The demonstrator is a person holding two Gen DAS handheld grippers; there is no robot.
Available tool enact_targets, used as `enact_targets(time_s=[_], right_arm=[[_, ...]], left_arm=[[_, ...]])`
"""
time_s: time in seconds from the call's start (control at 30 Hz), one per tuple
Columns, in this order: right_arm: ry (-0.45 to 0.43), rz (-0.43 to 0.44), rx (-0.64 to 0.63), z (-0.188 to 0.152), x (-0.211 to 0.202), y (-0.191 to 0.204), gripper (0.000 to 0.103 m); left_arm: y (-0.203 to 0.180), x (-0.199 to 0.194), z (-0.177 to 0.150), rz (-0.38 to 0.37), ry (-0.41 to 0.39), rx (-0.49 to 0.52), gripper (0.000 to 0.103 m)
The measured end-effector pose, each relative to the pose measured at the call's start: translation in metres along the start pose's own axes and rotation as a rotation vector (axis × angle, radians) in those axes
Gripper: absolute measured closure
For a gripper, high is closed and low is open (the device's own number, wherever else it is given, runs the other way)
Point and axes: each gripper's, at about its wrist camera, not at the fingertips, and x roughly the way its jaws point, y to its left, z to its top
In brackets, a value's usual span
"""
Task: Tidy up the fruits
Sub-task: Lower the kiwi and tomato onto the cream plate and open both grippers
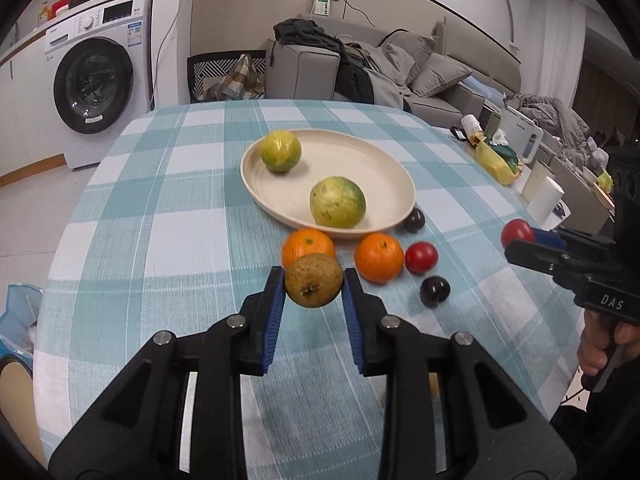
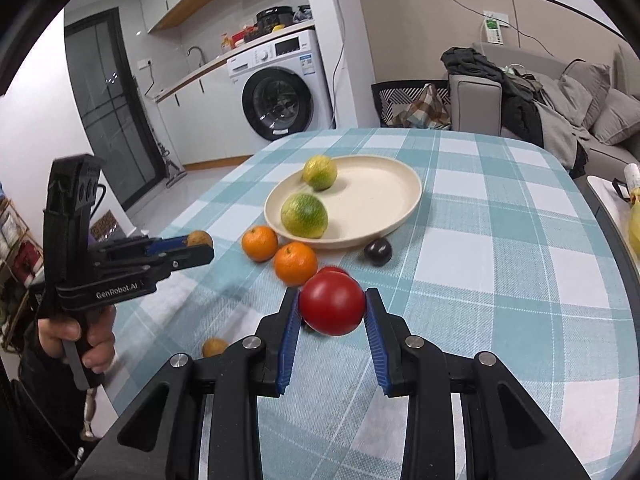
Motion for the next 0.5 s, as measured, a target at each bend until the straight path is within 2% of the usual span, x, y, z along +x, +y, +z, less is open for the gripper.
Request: enact_targets(time_s=[0.17, 0.5], right_arm=[[-0.035, -0.003, 0.040, 0.022, 0.000, -0.009, 0.070], [-0.064, -0.003, 0.030, 0.047, 0.011, -0.014, 0.070]], left_arm=[[0.000, 0.009, 0.020, 0.006, -0.038, -0.001, 0.077], [0.013, 0.038, 0.053, 0.032, -0.083, -0.014, 0.077]])
